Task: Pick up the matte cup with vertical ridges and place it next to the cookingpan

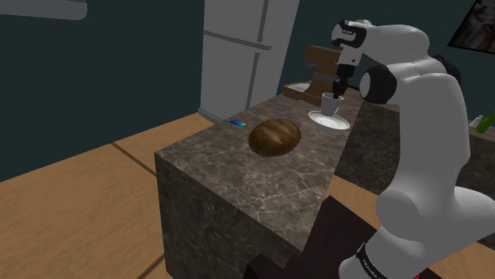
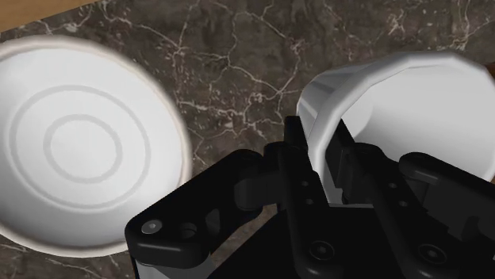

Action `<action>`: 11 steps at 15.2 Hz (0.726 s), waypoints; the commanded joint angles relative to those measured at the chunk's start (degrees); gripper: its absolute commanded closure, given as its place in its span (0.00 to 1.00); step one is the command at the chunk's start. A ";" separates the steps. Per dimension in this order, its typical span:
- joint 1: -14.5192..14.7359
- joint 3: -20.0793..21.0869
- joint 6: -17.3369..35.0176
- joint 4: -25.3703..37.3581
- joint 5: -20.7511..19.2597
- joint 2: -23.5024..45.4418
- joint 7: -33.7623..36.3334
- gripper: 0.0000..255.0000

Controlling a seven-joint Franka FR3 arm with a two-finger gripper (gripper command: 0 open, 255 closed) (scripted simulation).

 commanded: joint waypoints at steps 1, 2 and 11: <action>0.55 -0.07 2.05 -2.59 -0.15 -0.53 -0.15 1.00; 0.82 -0.11 3.06 -3.96 -0.25 -0.86 -0.23 1.00; 2.52 -0.25 11.00 -13.55 -0.59 -2.31 -0.83 1.00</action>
